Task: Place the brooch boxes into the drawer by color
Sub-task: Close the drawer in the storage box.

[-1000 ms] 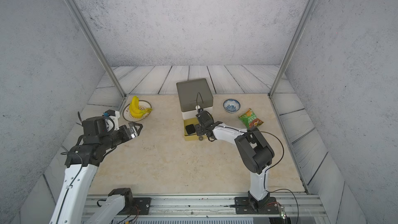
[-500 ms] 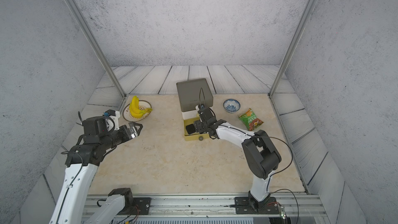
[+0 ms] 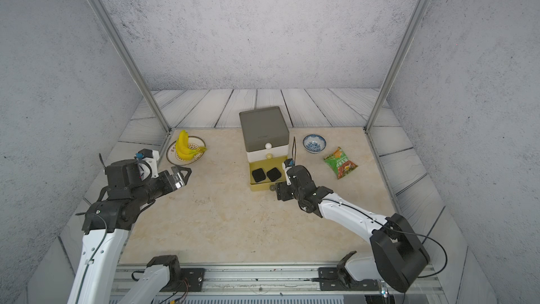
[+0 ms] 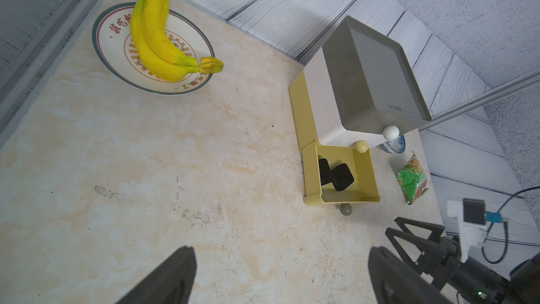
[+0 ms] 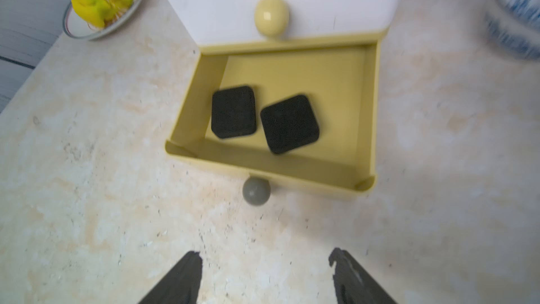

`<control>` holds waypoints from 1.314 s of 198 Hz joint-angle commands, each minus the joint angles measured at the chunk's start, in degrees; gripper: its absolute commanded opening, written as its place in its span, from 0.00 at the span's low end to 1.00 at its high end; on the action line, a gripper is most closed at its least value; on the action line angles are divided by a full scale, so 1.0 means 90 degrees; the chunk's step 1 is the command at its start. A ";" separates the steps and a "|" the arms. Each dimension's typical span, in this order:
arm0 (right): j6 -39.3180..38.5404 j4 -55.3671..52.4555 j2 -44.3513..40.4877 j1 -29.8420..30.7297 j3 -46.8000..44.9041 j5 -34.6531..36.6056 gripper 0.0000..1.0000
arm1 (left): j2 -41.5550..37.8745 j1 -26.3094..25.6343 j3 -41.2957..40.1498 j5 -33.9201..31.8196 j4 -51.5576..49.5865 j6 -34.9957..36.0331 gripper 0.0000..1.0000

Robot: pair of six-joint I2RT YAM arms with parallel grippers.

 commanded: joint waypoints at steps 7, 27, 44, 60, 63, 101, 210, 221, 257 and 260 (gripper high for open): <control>0.0766 0.0616 0.0301 0.0030 -0.0212 -0.0595 0.70 | -0.0079 0.0052 -0.0160 0.0157 0.0163 -0.0101 0.98; 0.1023 0.0936 0.0695 0.0030 -0.0148 -0.0627 0.68 | -0.0034 0.0049 -0.0185 0.0205 0.0194 -0.0121 0.98; 0.1100 0.1017 0.1126 0.0036 0.0085 -0.0693 0.64 | -0.0035 0.0047 -0.0163 0.0199 0.0173 -0.0091 0.98; 0.1154 0.1167 0.1477 0.0036 0.0273 -0.0743 0.60 | -0.0066 0.0047 -0.0154 0.0137 0.0135 -0.0062 0.98; 0.1159 0.1208 0.1539 0.0032 0.0289 -0.0725 0.60 | -0.0071 0.0053 -0.0159 0.0124 0.0129 -0.0057 0.98; 0.1132 0.1389 0.2129 0.0019 0.0658 -0.0668 0.53 | -0.0032 0.0052 -0.0120 0.0034 0.0055 0.0029 0.98; 0.0946 0.1385 0.2651 -0.0054 0.1104 0.0071 0.18 | 0.0219 0.0053 -0.0181 -0.0123 0.0157 0.0154 0.98; 0.0868 0.1407 0.2593 -0.0074 0.1111 0.0125 0.17 | 0.0248 0.0055 -0.0185 -0.0133 0.0170 0.0162 0.98; 0.0566 0.1276 0.2527 -0.0194 0.1329 0.0241 0.16 | 0.0343 0.0059 -0.0194 -0.0172 0.0258 0.0165 0.98; 0.0532 0.1267 0.2536 -0.0200 0.1357 0.0254 0.16 | 0.0355 0.0053 -0.0188 -0.0172 0.0260 0.0170 0.98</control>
